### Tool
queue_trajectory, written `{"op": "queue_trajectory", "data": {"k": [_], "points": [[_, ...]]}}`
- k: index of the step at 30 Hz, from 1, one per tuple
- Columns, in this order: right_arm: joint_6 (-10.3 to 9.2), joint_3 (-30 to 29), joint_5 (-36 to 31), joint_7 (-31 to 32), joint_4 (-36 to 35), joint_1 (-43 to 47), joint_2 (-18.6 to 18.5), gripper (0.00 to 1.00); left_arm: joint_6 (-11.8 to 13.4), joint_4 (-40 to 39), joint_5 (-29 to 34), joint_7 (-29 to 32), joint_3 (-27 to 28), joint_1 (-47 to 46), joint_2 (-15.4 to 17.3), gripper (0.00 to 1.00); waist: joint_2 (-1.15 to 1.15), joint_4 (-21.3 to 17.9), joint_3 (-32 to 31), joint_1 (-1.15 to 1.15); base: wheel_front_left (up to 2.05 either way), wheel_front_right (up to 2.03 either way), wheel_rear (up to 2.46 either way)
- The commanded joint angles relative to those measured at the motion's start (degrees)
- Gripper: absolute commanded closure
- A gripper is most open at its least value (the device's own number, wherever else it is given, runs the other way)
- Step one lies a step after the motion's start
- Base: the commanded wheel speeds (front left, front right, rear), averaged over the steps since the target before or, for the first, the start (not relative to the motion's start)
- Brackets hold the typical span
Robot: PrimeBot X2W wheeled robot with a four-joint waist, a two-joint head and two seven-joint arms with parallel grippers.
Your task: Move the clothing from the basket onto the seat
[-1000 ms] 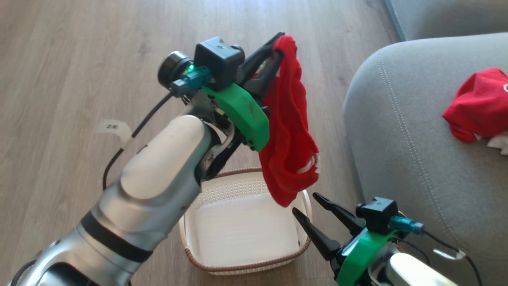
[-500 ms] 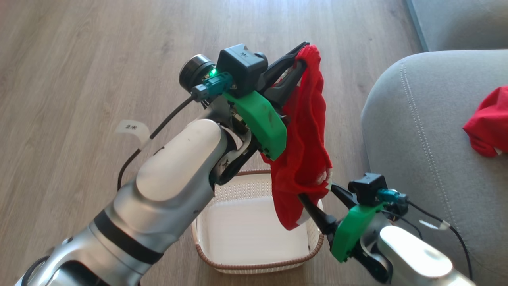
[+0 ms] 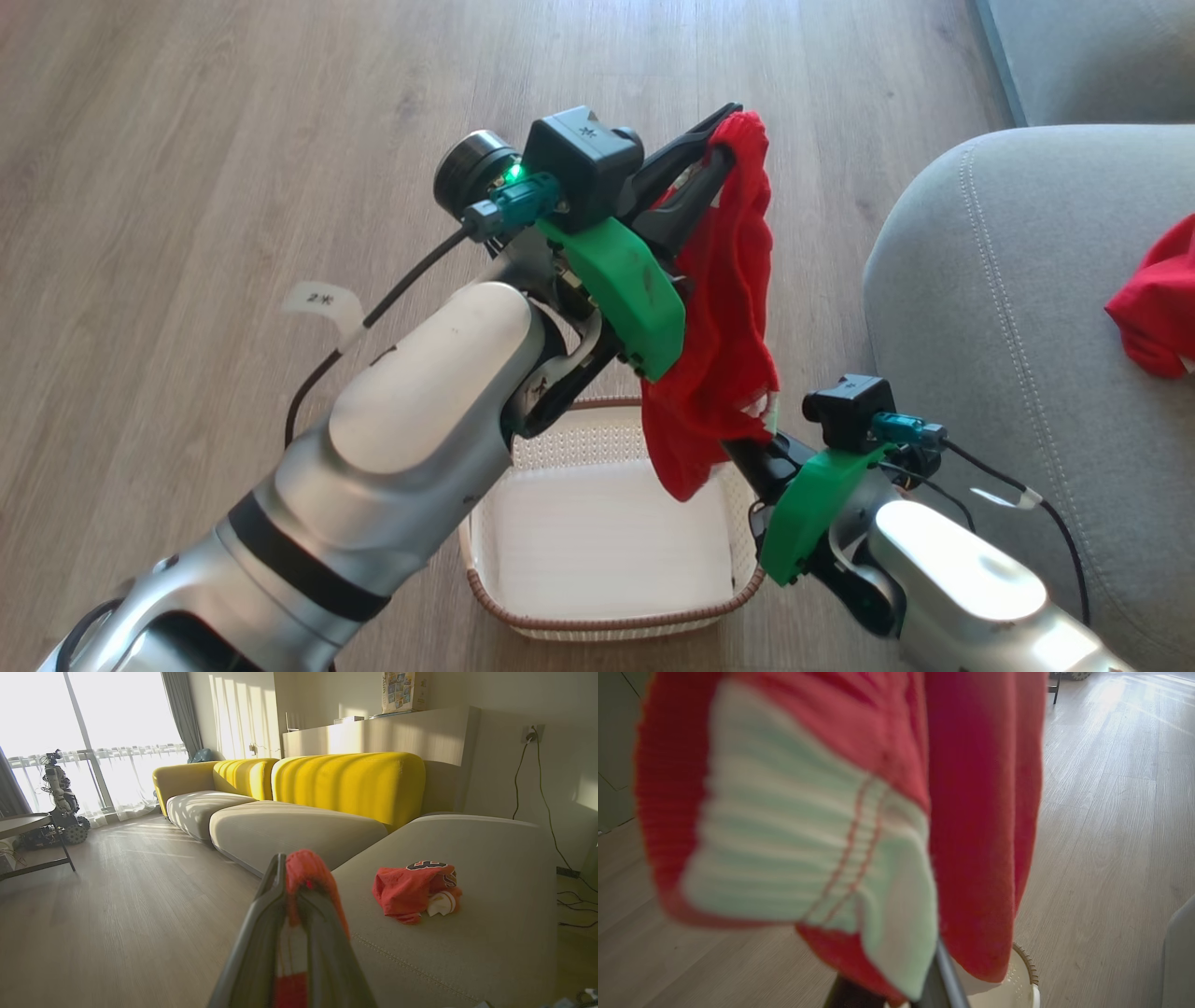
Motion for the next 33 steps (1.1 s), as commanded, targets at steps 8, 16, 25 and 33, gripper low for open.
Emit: {"op": "queue_trajectory", "data": {"k": [8,16,25,33], "points": [[0.41,-4.40,-0.38,-0.77,-3.75,-1.35,-0.05,1.00,1.02,-1.53,-0.85,-0.30,2.45,-2.47,1.78,1.00,0.00,-0.97,0.37,0.00,0.00,0.00,0.00],[0.41,-15.02,-4.25,-0.77,-10.72,3.23,0.02,1.00,1.35,-1.05,-1.48,-0.54,1.43,2.26,4.46,1.00,0.00,-2.25,-0.17,0.00,0.00,0.00,0.00],[0.41,-25.66,-7.62,-0.77,-19.97,8.07,-1.49,1.00,1.35,-1.90,-2.01,-0.74,0.01,5.84,5.65,0.71,0.00,-4.00,-0.03,0.00,0.00,0.00,0.00],[0.41,-32.88,-8.91,-0.77,-25.01,10.43,-1.24,1.00,1.88,-3.32,-2.61,-1.09,-0.17,7.54,6.16,0.00,0.00,-6.64,0.49,0.00,0.00,0.00,0.00]]}}
